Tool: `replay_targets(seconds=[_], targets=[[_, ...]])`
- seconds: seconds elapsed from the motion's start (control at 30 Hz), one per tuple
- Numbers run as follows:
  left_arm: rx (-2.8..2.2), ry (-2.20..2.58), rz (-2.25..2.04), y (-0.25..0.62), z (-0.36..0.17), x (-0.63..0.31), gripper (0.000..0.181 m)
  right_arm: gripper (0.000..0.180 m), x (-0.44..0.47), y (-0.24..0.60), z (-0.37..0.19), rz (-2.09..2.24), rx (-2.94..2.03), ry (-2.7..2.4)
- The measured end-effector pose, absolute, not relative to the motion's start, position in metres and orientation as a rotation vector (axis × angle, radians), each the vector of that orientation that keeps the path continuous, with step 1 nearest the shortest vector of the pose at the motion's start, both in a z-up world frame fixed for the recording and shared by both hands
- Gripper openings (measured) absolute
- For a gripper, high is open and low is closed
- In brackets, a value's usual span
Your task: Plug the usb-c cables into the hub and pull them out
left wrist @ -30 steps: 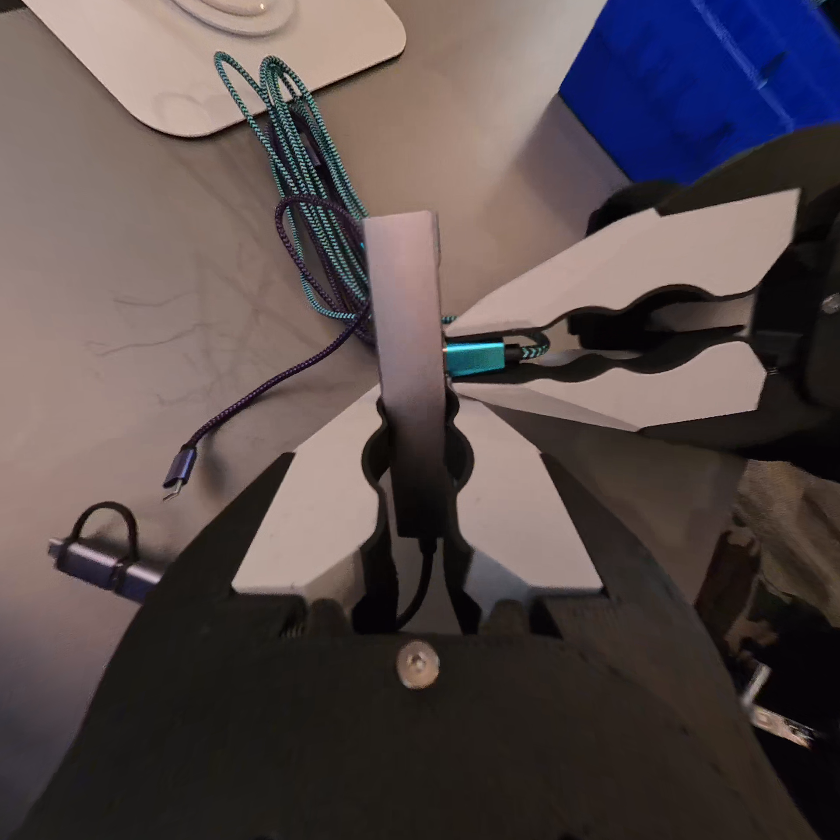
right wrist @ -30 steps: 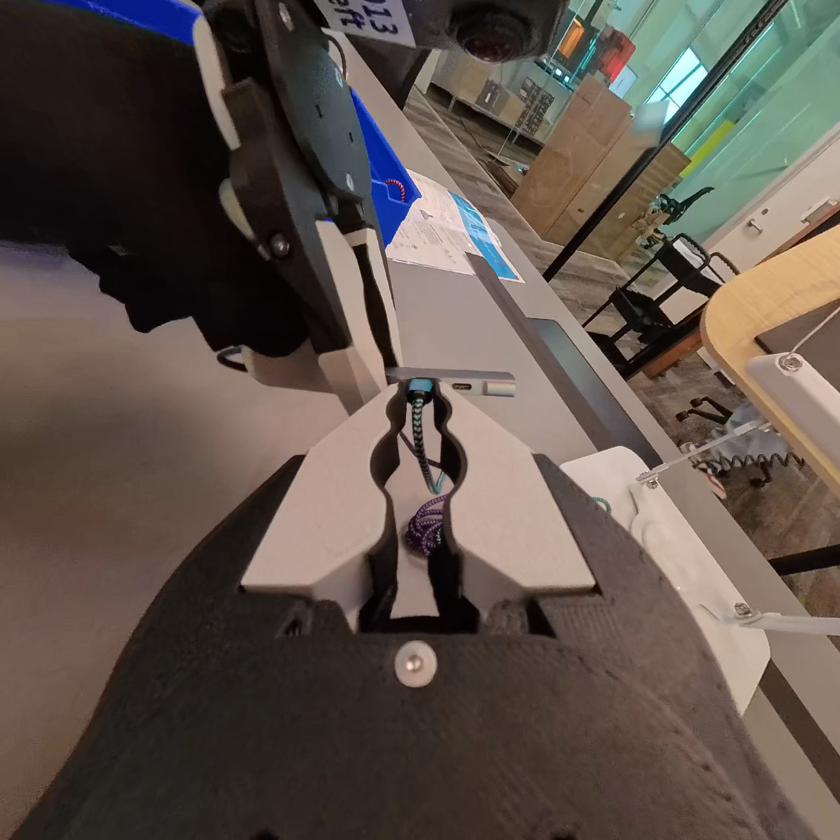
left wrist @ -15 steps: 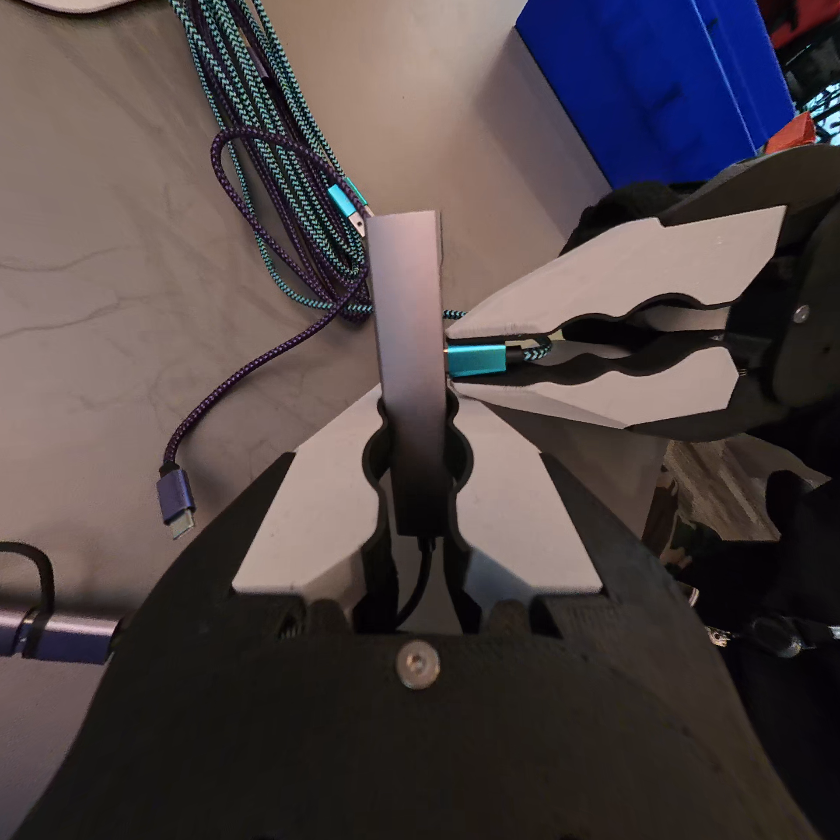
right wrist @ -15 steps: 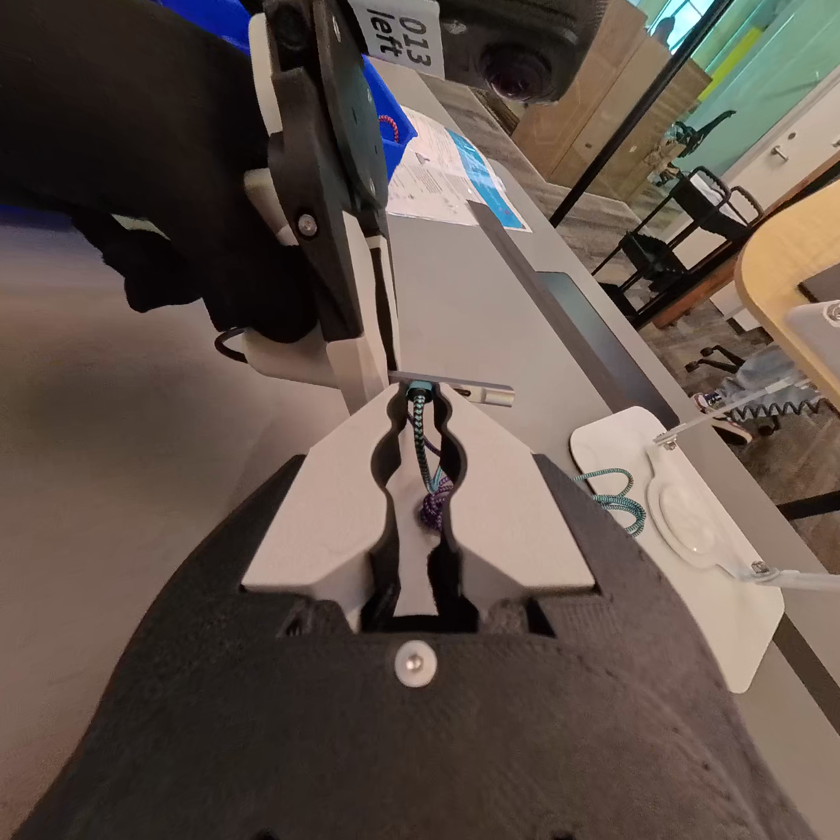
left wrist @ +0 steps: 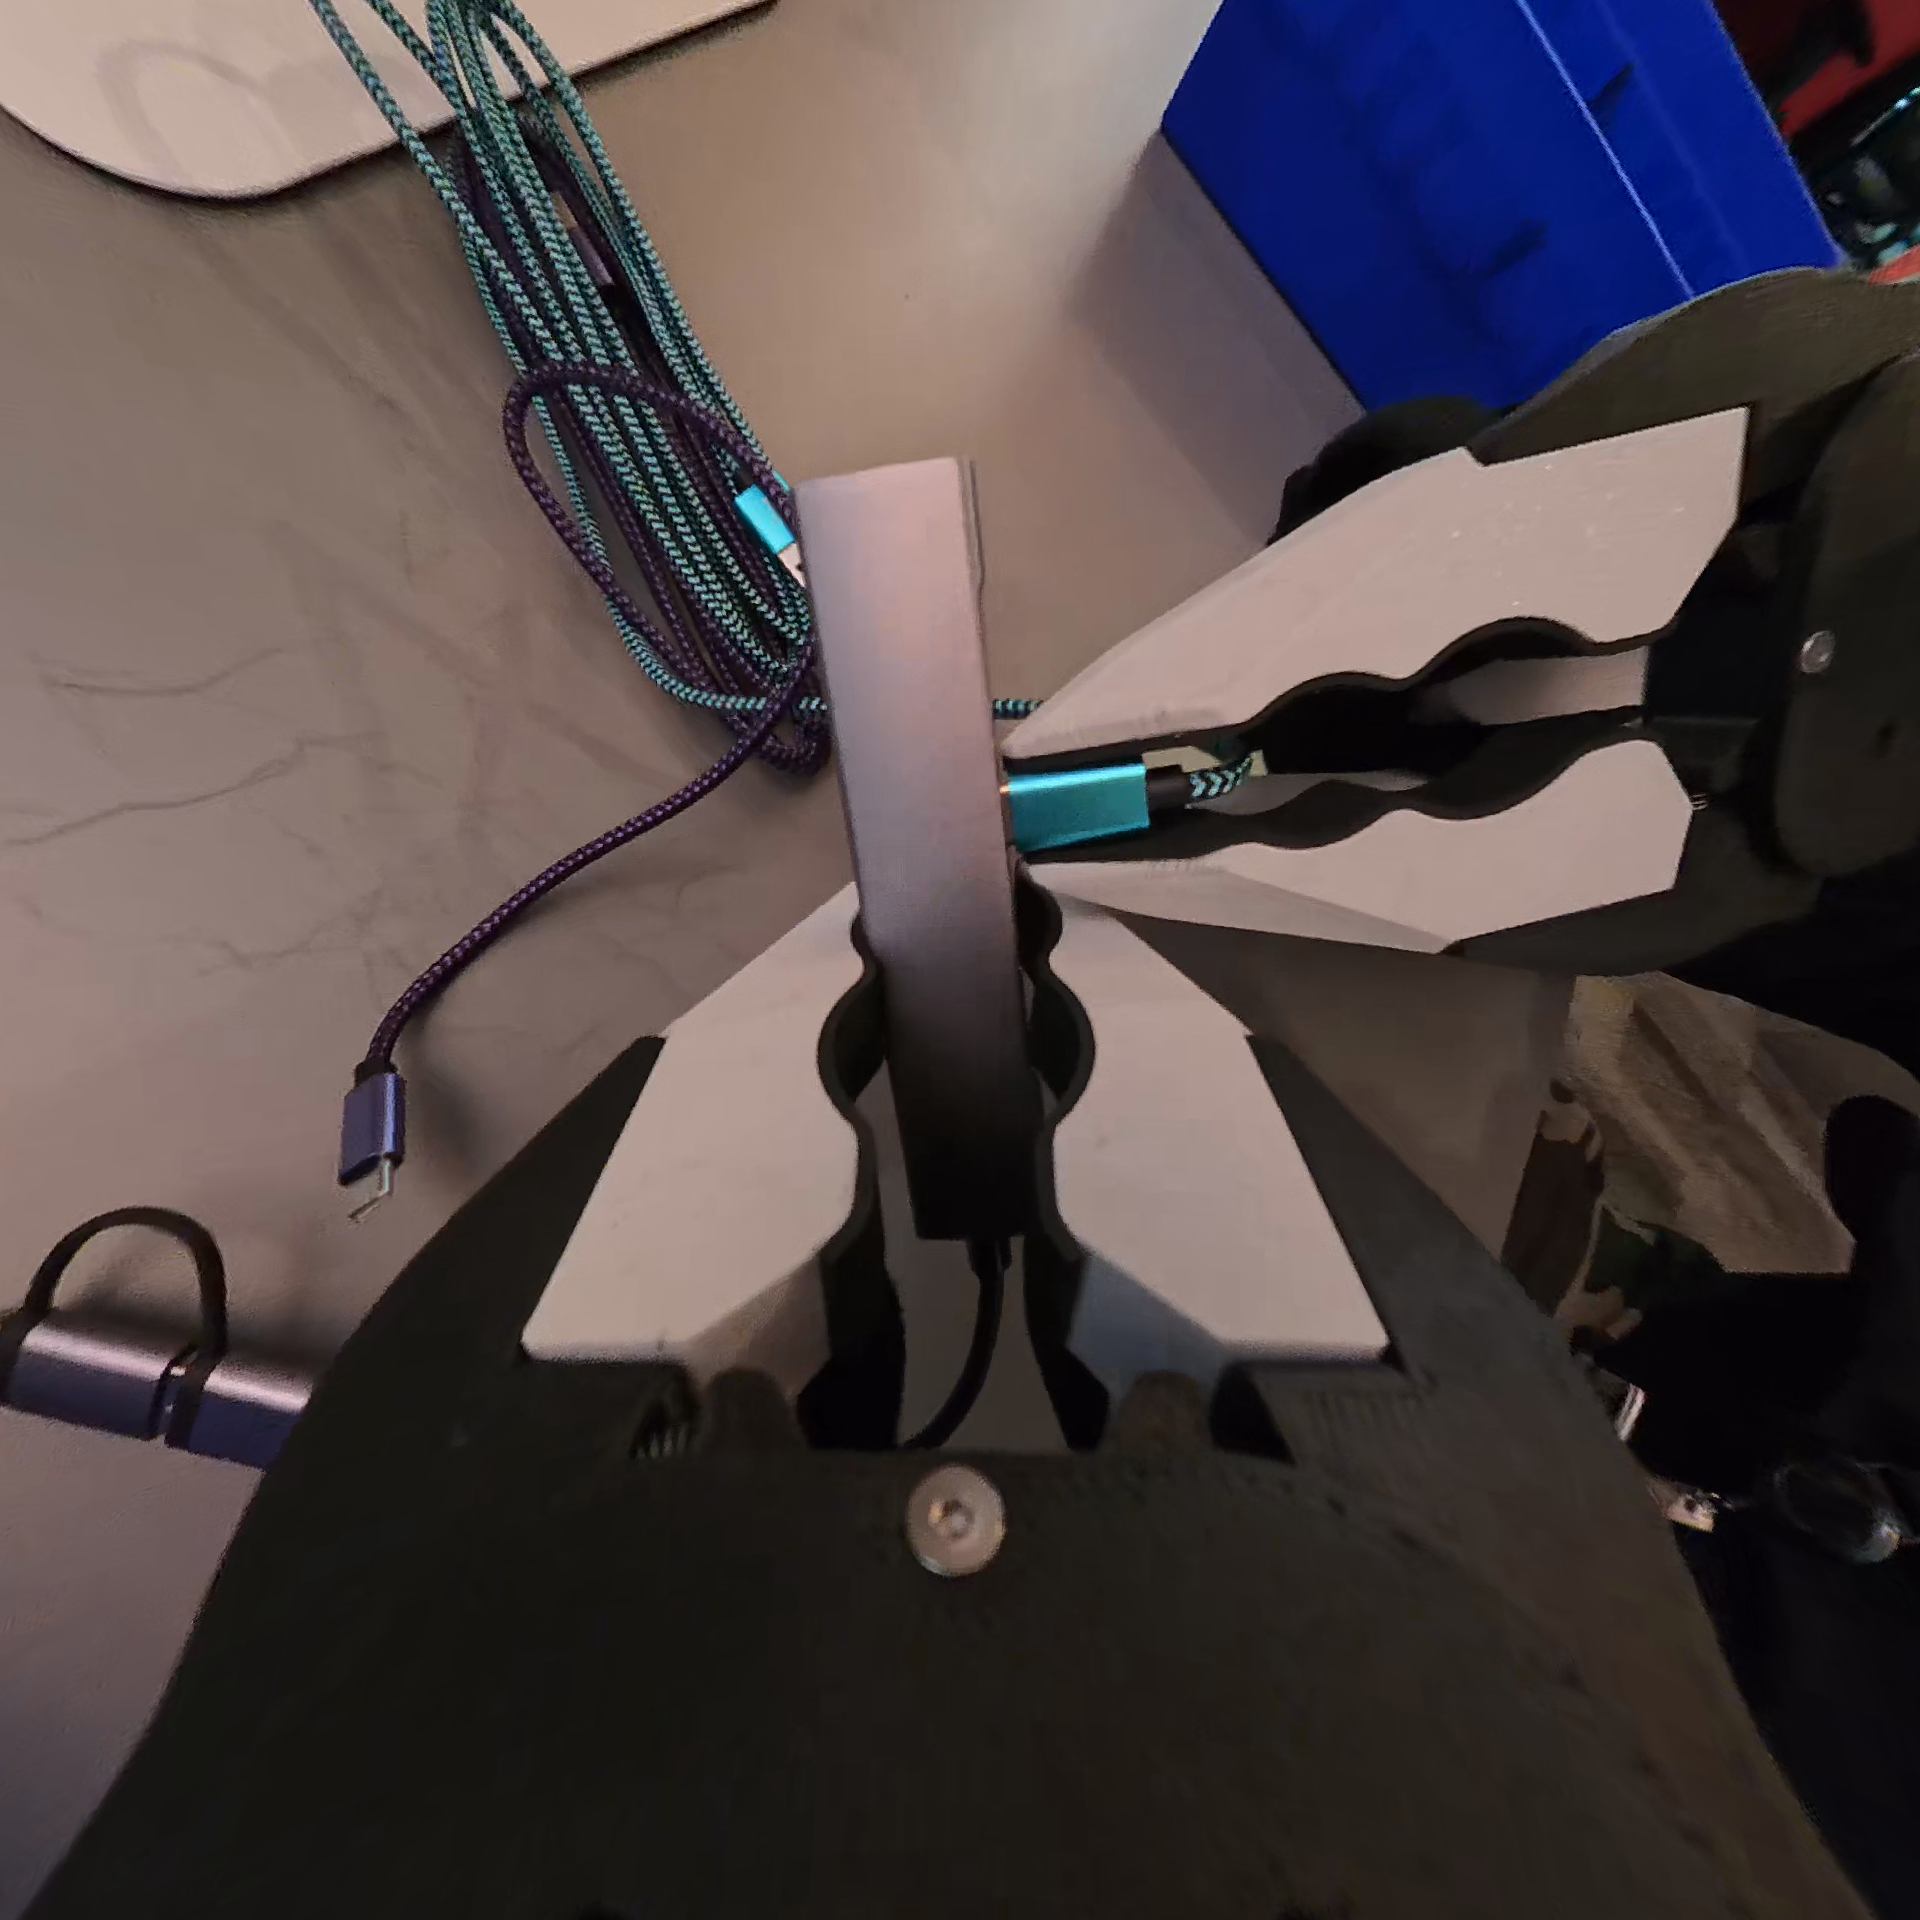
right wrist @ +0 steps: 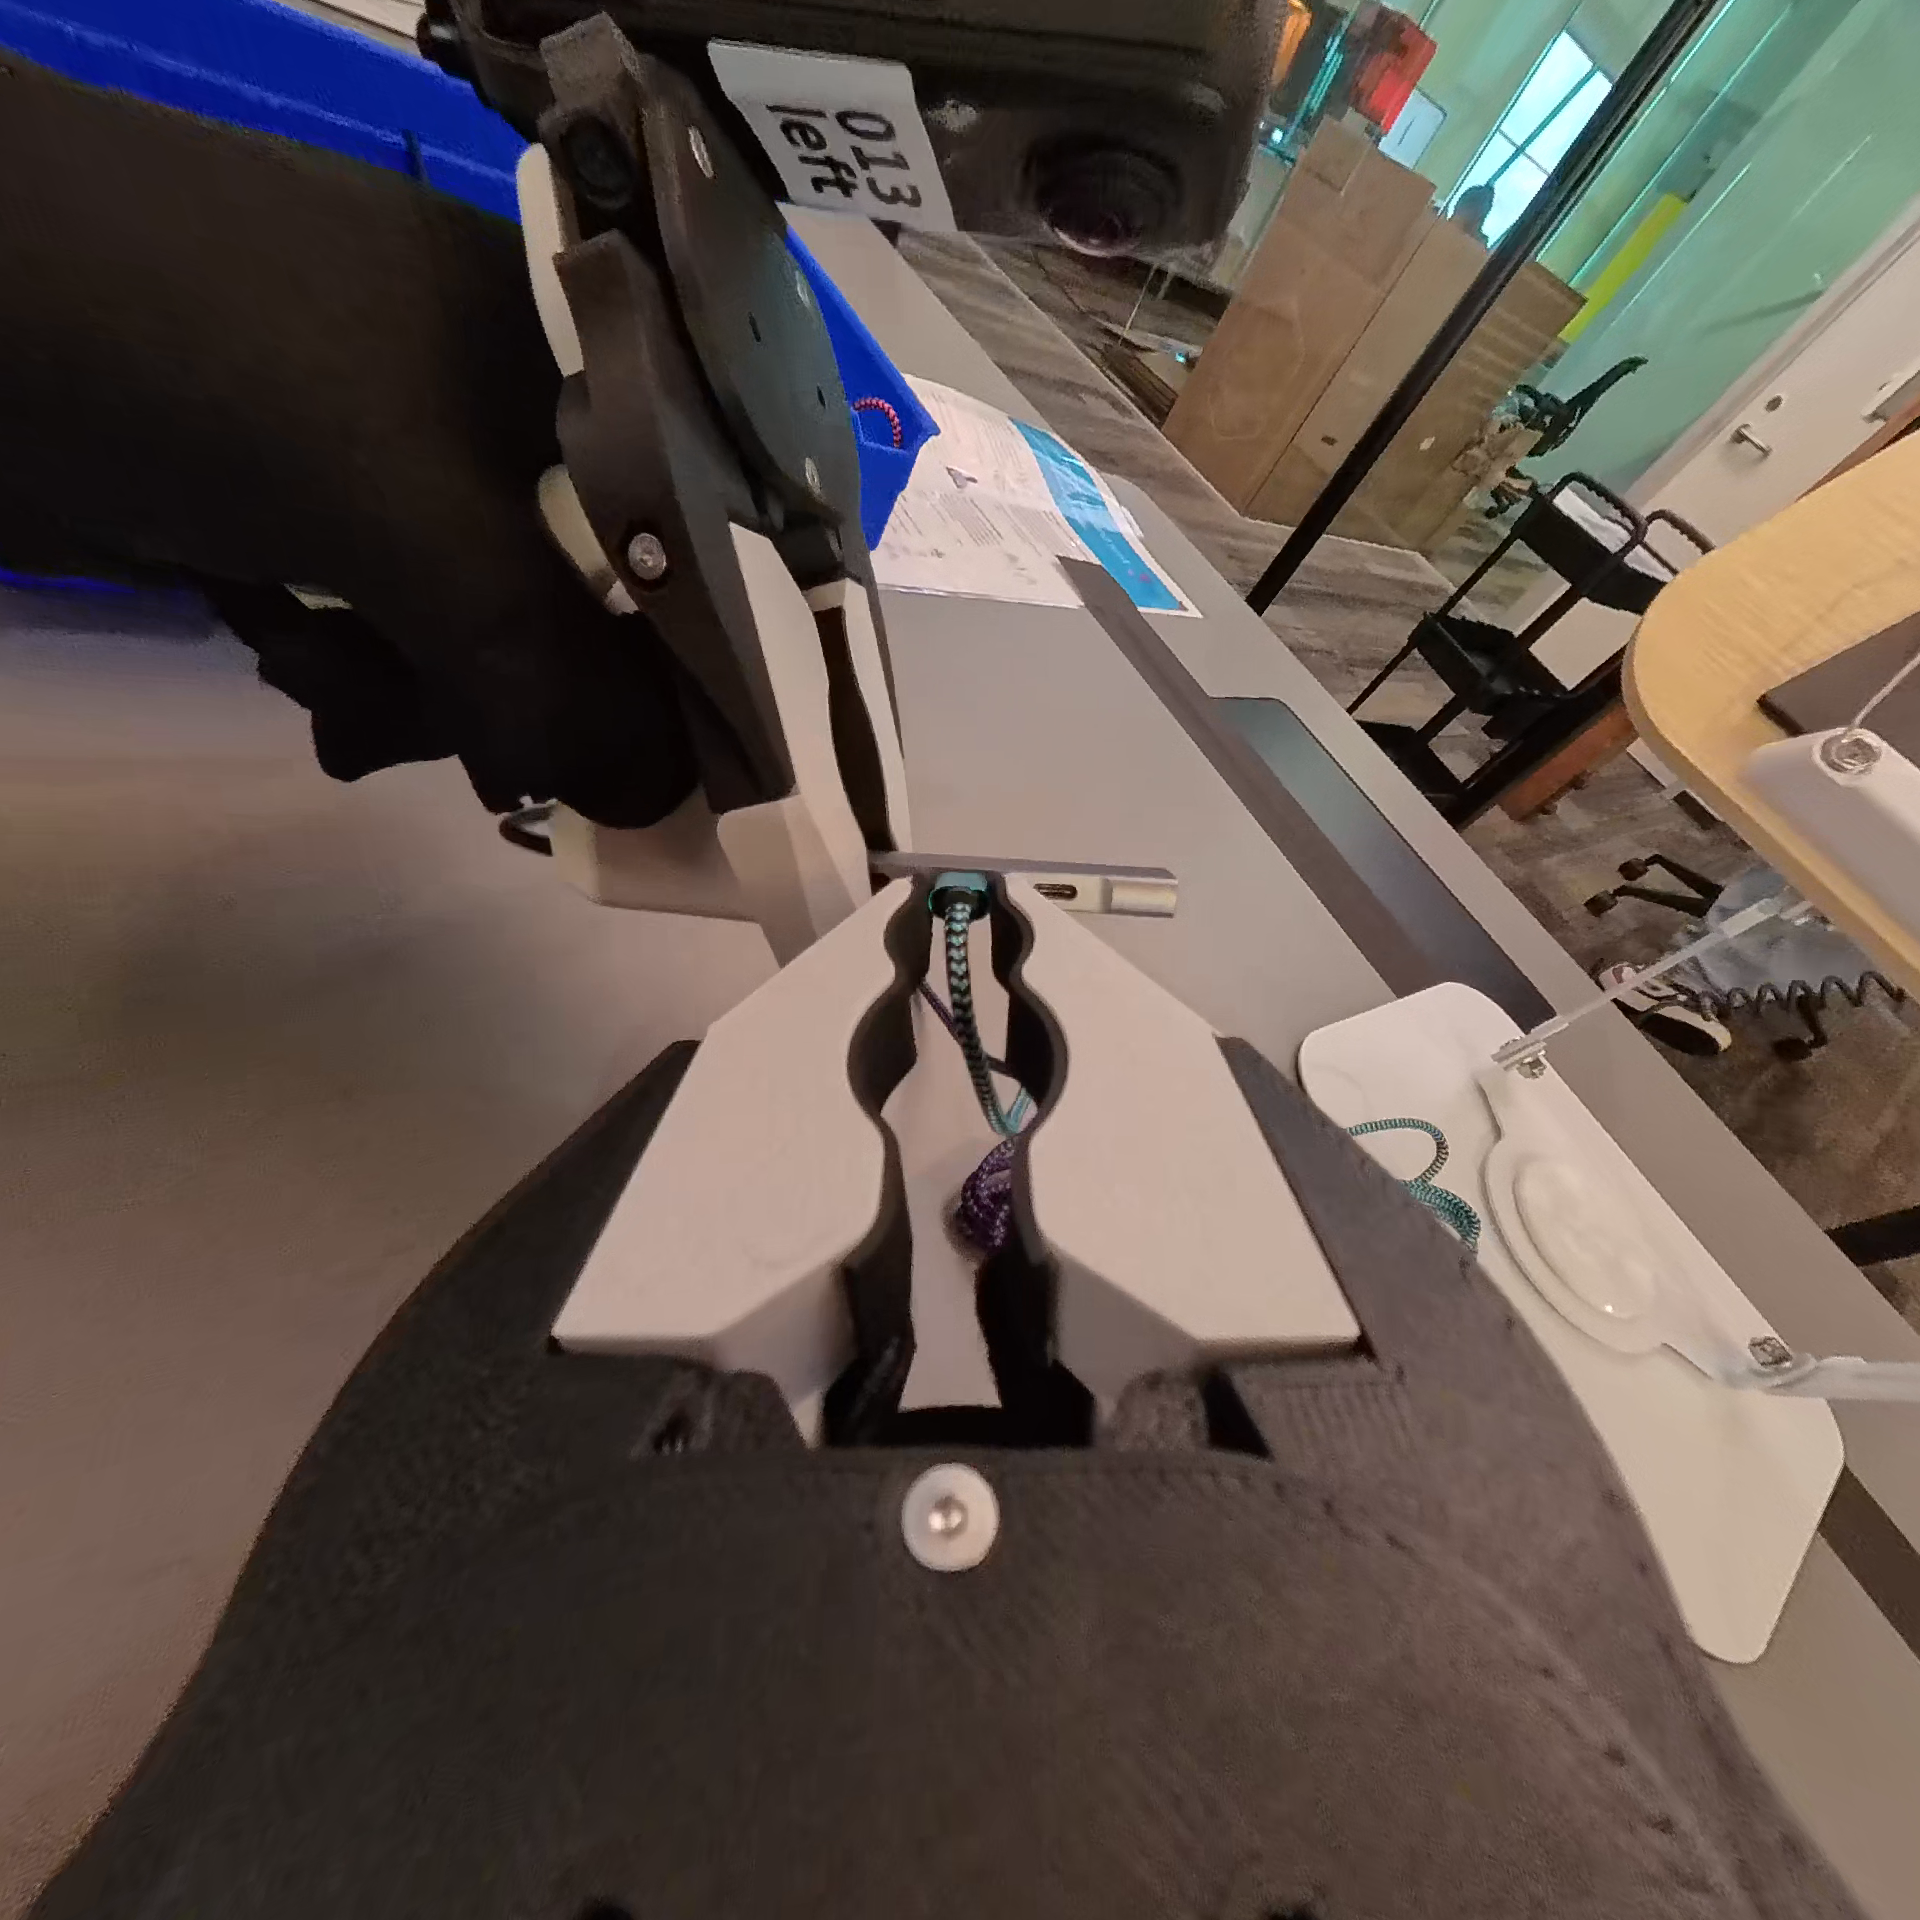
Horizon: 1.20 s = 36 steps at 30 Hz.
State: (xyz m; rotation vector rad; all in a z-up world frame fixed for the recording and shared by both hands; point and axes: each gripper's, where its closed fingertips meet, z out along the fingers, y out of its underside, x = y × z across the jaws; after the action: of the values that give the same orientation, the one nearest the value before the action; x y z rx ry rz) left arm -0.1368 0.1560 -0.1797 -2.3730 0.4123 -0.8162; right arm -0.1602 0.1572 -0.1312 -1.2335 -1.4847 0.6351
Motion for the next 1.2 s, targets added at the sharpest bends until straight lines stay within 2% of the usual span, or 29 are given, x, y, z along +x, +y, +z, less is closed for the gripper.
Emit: replay_targets(seconds=[0.27, 0.63, 1.2], targets=[[-2.409, 0.446, -0.696, 0.154, -0.18, -0.143, 0.02, 0.009, -0.161, 0.155, -0.128, 0.64, -1.181, -1.483], [-2.368, 0.456, -0.751, 0.156, -0.177, -0.14, 0.02, 0.009, -0.161, 0.155, -0.129, 0.616, -1.158, -1.49], [-2.268, 0.217, -0.792, 0.171, -0.17, -0.138, 0.019, 0.008, -0.154, 0.164, -0.128, 0.491, -1.261, -1.484]])
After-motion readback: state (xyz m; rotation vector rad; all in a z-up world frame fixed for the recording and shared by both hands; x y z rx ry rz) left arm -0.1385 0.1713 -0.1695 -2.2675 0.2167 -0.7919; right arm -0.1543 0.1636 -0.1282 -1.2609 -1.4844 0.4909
